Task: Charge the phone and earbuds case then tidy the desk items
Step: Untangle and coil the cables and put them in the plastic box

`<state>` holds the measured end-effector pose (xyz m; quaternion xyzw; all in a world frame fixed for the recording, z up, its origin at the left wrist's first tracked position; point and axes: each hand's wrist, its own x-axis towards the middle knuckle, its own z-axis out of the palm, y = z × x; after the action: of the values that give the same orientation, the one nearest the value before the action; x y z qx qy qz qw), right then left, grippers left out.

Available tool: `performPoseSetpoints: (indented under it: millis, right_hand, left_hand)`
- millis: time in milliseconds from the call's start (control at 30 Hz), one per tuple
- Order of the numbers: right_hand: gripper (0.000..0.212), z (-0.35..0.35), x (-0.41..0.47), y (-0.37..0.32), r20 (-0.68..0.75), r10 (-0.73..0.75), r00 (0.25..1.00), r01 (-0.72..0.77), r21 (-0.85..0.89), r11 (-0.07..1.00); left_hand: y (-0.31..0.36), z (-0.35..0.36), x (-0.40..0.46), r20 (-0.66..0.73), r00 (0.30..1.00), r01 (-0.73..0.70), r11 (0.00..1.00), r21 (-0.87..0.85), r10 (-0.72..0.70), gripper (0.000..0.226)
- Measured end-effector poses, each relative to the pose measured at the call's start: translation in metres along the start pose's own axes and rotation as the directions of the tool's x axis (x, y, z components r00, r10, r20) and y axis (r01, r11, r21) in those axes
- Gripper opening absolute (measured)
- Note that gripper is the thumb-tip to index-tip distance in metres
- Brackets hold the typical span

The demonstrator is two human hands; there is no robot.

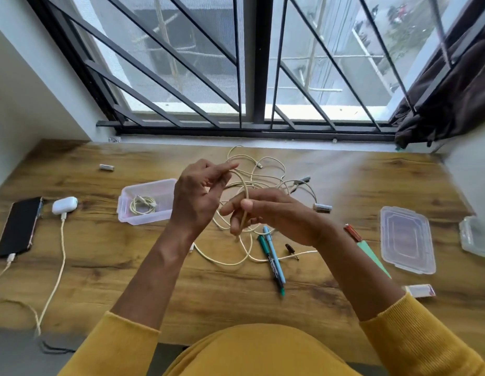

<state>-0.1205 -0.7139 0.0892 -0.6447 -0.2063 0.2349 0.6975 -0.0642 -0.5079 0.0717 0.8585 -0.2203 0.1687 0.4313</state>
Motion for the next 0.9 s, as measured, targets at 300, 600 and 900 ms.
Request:
performPoseSetpoints:
  millis: [300, 600, 900]
  right_hand:
    - [0.029, 0.026, -0.002, 0.016, -0.024, -0.024, 0.999, 0.026, 0.085, 0.996]
    - [0.042, 0.013, 0.027, -0.017, -0.372, -0.269, 0.888, 0.411, 0.386, 0.825]
    - [0.036, 0.0, 0.053, -0.02, -0.575, -0.212, 0.79, 0.479, 0.364, 0.799]
  left_hand:
    - [-0.048, -0.016, -0.007, -0.089, 0.984, 0.147, 0.983, -0.107, -0.157, 0.029]
    - [-0.039, -0.004, -0.016, 0.307, 0.938, 0.229, 0.951, -0.208, -0.159, 0.02]
    - [-0.019, 0.003, -0.046, 0.601, 0.799, 0.156, 0.957, -0.243, 0.022, 0.028]
